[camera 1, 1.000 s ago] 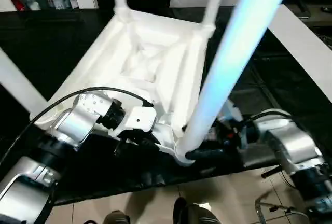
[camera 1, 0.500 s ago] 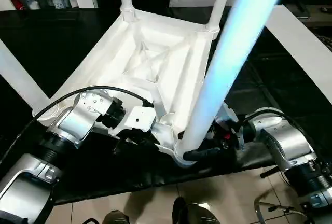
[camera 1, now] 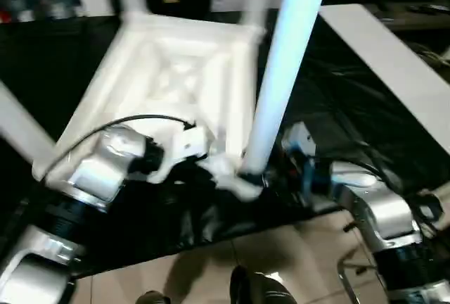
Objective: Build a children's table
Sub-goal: Rotate leg to tighten
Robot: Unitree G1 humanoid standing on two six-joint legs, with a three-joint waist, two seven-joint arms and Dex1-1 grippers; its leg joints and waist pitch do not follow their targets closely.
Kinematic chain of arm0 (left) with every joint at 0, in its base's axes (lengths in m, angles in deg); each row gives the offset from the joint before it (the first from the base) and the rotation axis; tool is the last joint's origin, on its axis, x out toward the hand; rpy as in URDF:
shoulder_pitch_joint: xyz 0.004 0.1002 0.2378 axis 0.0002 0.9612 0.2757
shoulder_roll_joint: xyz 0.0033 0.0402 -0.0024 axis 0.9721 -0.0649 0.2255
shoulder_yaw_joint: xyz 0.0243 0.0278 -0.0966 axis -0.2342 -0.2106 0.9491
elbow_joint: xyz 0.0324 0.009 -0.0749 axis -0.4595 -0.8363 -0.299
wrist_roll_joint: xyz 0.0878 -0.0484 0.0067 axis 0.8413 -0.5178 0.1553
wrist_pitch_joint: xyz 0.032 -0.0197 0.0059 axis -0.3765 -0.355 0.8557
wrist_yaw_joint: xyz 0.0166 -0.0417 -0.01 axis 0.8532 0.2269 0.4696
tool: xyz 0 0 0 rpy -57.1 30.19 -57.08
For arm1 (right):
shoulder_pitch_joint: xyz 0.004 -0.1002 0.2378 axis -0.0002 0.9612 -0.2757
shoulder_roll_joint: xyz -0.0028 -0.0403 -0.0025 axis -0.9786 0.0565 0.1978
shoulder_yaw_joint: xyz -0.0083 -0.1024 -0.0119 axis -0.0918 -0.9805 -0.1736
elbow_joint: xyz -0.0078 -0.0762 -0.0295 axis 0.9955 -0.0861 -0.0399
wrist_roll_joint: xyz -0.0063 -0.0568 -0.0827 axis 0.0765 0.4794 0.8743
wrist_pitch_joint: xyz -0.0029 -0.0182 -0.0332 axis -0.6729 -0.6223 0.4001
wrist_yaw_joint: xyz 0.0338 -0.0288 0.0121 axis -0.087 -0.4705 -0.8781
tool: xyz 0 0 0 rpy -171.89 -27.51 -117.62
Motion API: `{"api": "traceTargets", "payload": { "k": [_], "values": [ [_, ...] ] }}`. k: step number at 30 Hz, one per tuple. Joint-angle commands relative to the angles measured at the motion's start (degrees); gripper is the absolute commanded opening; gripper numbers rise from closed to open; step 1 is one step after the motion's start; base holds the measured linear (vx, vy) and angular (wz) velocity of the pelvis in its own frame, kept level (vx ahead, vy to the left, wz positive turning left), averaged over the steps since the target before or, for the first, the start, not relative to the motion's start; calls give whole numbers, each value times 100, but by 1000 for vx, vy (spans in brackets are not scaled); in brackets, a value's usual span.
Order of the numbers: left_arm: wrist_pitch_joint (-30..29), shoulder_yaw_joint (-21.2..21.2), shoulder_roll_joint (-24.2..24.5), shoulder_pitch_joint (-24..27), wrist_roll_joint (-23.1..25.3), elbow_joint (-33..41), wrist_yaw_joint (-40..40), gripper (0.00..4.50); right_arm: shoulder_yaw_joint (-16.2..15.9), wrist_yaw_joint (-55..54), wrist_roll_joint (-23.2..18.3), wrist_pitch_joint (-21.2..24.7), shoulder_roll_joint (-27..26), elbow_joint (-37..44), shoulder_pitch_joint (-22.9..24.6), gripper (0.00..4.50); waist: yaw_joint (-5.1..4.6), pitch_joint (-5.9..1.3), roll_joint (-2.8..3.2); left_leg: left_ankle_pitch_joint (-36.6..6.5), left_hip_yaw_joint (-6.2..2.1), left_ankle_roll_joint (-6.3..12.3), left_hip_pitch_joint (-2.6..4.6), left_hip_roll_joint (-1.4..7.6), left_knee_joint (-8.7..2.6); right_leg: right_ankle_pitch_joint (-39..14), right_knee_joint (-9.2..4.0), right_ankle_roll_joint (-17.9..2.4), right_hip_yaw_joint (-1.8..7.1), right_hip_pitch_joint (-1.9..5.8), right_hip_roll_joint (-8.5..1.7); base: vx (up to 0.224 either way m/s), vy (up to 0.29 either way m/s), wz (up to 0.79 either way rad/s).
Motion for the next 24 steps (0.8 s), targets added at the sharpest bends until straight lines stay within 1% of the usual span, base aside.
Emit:
{"api": "traceTargets", "payload": {
  "k": [1,2,3,4,5,6,7,8,9,10,11,12,13,14,15,16,17,18,19,20,21,22,23,24],
  "values": [
    [-409,-202,-521,91,-156,329,426,0,-362,-853,95,431,-614,-142,-16,209,40,-306,11,-801,114,343,-187,-86,-343,-4205,-694,134,174,480,-354,0,0,0],
    [-615,-163,-655,82,-130,392,615,0,-264,-1349,183,502,-889,-212,-58,209,16,-307,8,-852,108,332,-182,-92,-336,-4267,-721,196,141,473,-350,0,0,0],
    [-785,-106,-803,52,-108,431,814,0,-148,-1872,267,548,-1196,-305,-106,209,-22,-299,22,-988,80,346,-202,-97,-348,-4334,-773,305,64,511,-353,0,0,0],
    [-886,-53,-933,12,-101,450,1005,0,-36,-2318,341,555,-1482,-397,-145,209,-83,-297,81,-1100,73,352,-157,-45,-363,-4170,-814,270,12,495,-373,0,0,0],
    [-916,-37,-990,-14,-103,451,1083,0,14,-2550,399,512,-1622,-475,-182,209,-156,-268,167,-1486,15,361,-127,63,-413,-3921,-847,162,-118,531,-388,0,0,0],
    [-951,-22,-1055,-39,-114,455,1151,0,72,-2773,428,407,-1775,-571,-226,209,-192,-256,188,-1751,-20,382,-132,119,-446,-3768,-853,160,-176,571,-387,0,0,0],
    [-984,-11,-1114,-50,-116,483,1225,0,110,-2947,465,311,-1898,-618,-256,209,-256,-247,214,-2264,-87,434,-109,245,-510,-3322,-797,101,-222,627,-416,0,0,0],
    [-985,-3,-1170,-64,-132,492,1265,0,130,-3098,493,171,-2016,-659,-296,209,-266,-208,238,-2662,-105,460,-88,324,-577,-3078,-714,3,-185,627,-443,0,0,0],
    [-1005,2,-1192,-64,-134,511,1286,0,137,-3157,509,130,-2064,-664,-308,244,-276,-191,239,-2813,-98,441,-53,327,-586,-3059,-704,-32,-170,604,-454,0,0,0],
    [-977,-5,-1205,-65,-129,533,1296,0,152,-3271,552,29,-2154,-659,-329,278,-298,-160,218,-2887,-57,392,18,230,-546,-3368,-797,-8,-176,527,-474,0,0,0],
    [-947,-23,-1178,-56,-98,552,1290,0,189,-3392,637,5,-2231,-635,-334,278,-317,-169,204,-2632,-16,360,42,110,-473,-3777,-915,93,-231,514,-502,0,0,0],
    [-918,-27,-1164,-54,-98,544,1273,0,197,-3403,643,2,-2232,-632,-334,284,-316,-172,203,-2479,-2,359,44,89,-454,-3871,-943,121,-236,514,-523,0,0,0],
    [-735,-53,-1067,-36,-87,492,1162,0,258,-3480,688,-11,-2239,-598,-321,284,-305,-199,197,-2143,10,395,7,69,-440,-3769,-926,111,-202,542,-547,0,0,0],
    [-703,-57,-1049,-33,-85,481,1143,0,270,-3493,695,-14,-2239,-593,-318,298,-279,-206,190,-1843,31,425,-17,53,-440,-3635,-898,79,-167,538,-545,0,0,0],
    [-590,-72,-989,-25,-71,443,1089,0,295,-3519,716,-28,-2227,-567,-303,322,-266,-213,190,-1700,43,435,-17,48,-441,-3536,-881,32,-142,534,-545,0,0,0],
    [-471,-87,-927,-16,-51,403,1040,0,312,-3532,734,-43,-2203,-535,-282,327,-252,-228,205,-1438,36,456,-63,65,-455,-3215,-804,-123,-97,559,-541,0,0,0],
    [-189,-81,-740,-2,-25,263,945,0,275,-3414,734,-169,-2047,-361,-166,332,-240,-274,197,-1131,54,475,-83,86,-456,-2747,-716,-315,-38,575,-527,0,0,0],
    [-189,-81,-740,-2,-25,263,945,0,275,-3414,734,-169,-2047,-361,-166,343,-227,-289,191,-958,62,494,-99,86,-454,-2487,-670,-408,-9,578,-511,0,0,0],
    [35,-52,-644,-4,-25,163,881,0,233,-3333,753,-231,-1924,-201,-62,357,-222,-321,169,-748,79,505,-112,80,-445,-2182,-605,-500,34,587,-485,0,0,0],
    [192,32,-509,-26,-7,6,870,0,210,-3120,647,-266,-1767,199,196,366,-163,-353,121,-476,137,663,-77,12,-420,-1915,-553,-602,97,537,-395,59,-49,15],
    [337,57,-465,-33,-3,-58,843,0,205,-3057,613,-218,-1708,368,304,371,-144,-347,120,-514,151,708,-55,17,-422,-2085,-568,-593,103,516,-390,59,-49,15],
    [480,82,-426,-33,-17,-110,792,0,200,-2999,582,-168,-1647,543,419,377,-86,-361,119,-527,164,743,-66,7,-405,-2332,-567,-574,127,505,-420,67,-55,11],
    [533,127,-380,-21,-50,-141,739,0,183,-2861,485,-40,-1531,836,606,377,-65,-389,118,-435,159,745,-92,14,-403,-2309,-546,-577,135,535,-432,57,-47,3],
    [693,149,-316,-1,-82,-174,651,0,158,-2727,398,77,-1390,1152,815,388,-17,-434,136,-113,142,795,-124,45,-389,-1925,-471,-607,146,568,-435,57,-47,3]
  ]
}}
